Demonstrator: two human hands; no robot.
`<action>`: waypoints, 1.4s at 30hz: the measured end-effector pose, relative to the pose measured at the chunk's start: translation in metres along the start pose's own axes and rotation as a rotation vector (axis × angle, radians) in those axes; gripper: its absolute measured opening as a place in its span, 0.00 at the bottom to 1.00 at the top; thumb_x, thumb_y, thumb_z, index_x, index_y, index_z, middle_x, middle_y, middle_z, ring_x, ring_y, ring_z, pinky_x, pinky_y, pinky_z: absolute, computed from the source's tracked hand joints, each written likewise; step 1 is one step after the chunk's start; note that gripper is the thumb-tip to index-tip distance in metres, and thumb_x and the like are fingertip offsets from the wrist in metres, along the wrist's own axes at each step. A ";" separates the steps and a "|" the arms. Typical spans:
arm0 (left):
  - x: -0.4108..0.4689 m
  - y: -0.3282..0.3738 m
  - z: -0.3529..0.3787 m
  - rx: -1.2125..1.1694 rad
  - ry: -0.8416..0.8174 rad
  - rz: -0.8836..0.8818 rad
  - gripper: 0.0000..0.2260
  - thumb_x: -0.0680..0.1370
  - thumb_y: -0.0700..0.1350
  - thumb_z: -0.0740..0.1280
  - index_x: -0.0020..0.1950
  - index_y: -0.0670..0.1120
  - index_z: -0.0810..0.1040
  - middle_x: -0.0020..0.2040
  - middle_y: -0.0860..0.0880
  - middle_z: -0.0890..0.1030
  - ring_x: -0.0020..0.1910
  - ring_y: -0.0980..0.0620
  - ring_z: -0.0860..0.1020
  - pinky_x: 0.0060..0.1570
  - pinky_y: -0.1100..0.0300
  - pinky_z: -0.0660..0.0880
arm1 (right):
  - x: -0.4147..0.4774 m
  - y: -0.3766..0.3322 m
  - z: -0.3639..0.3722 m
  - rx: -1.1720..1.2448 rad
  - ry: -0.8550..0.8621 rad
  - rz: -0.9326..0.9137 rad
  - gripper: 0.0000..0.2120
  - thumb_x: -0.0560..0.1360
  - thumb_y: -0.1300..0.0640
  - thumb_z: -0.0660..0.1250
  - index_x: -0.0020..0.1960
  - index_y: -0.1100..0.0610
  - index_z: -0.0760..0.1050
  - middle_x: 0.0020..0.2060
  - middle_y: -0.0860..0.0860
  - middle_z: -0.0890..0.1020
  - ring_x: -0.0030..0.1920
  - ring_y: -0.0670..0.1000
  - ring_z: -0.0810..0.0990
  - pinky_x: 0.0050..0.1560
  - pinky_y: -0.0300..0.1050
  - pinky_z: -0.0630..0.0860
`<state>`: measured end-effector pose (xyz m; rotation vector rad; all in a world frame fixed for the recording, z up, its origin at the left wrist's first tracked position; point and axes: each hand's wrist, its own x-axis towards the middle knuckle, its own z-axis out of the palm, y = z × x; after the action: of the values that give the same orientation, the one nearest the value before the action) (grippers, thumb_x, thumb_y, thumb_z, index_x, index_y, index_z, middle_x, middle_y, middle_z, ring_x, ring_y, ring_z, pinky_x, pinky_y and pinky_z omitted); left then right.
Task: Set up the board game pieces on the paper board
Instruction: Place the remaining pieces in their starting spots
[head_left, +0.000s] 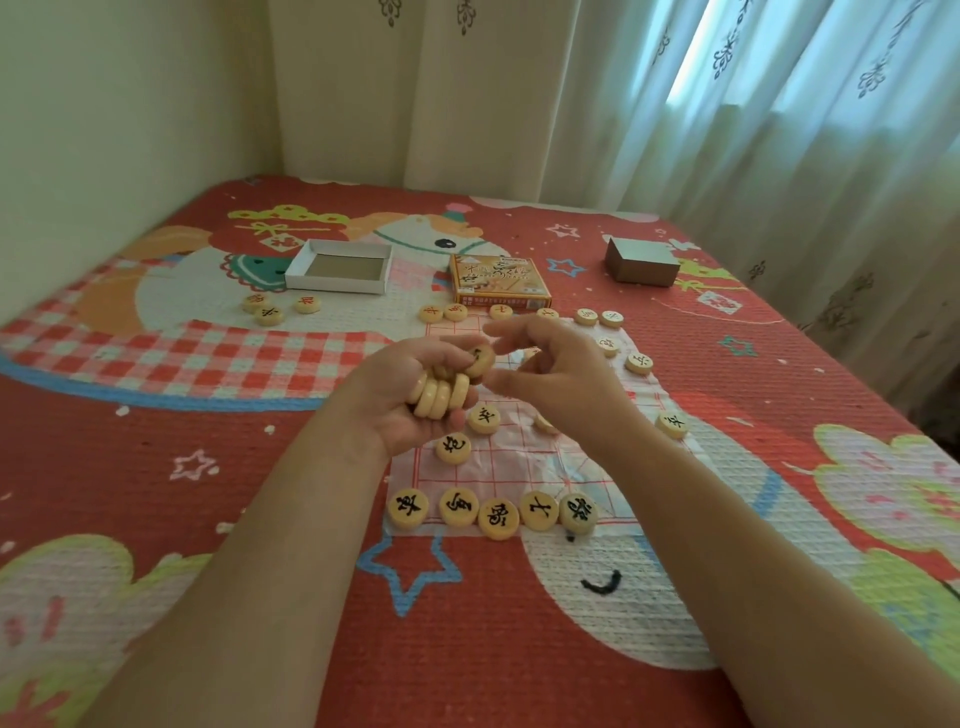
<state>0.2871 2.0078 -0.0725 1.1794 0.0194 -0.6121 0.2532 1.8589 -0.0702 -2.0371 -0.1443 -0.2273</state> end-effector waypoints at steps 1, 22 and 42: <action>-0.001 -0.001 0.003 0.032 -0.013 0.001 0.10 0.76 0.36 0.58 0.48 0.46 0.78 0.31 0.46 0.72 0.23 0.55 0.72 0.21 0.69 0.69 | -0.001 0.001 0.000 0.007 -0.025 -0.003 0.15 0.68 0.61 0.73 0.53 0.48 0.77 0.47 0.47 0.80 0.33 0.44 0.71 0.36 0.38 0.72; -0.001 -0.006 0.010 0.088 -0.003 0.083 0.12 0.76 0.34 0.58 0.49 0.47 0.77 0.35 0.45 0.76 0.26 0.53 0.73 0.22 0.65 0.70 | -0.004 0.015 -0.002 -0.016 0.129 -0.145 0.12 0.65 0.61 0.76 0.40 0.46 0.78 0.36 0.39 0.80 0.38 0.42 0.79 0.41 0.43 0.77; -0.006 -0.026 0.047 -0.561 -0.095 -0.225 0.13 0.77 0.43 0.55 0.46 0.37 0.77 0.34 0.43 0.75 0.22 0.53 0.74 0.19 0.69 0.70 | -0.079 0.062 -0.101 -0.077 0.089 -0.136 0.12 0.61 0.47 0.72 0.43 0.50 0.79 0.36 0.43 0.80 0.38 0.43 0.73 0.39 0.39 0.66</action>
<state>0.2568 1.9638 -0.0739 0.6068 0.2316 -0.7971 0.1782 1.7407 -0.0964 -2.0917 -0.2215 -0.4137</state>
